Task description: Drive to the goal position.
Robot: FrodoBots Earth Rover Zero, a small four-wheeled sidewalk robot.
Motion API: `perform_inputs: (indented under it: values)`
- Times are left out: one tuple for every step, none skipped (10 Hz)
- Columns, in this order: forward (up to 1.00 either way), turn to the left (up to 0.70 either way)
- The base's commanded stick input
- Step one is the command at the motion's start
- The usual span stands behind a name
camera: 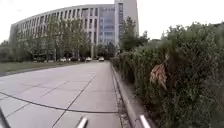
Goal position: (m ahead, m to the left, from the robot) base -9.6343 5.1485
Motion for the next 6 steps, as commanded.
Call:
perform_inputs:
  values:
    - [0.0,0.7]
    - [0.22,0.59]
    - [0.66,0.37]
    - [0.7,0.35]
    - [0.7,0.35]
    - [0.7,0.35]
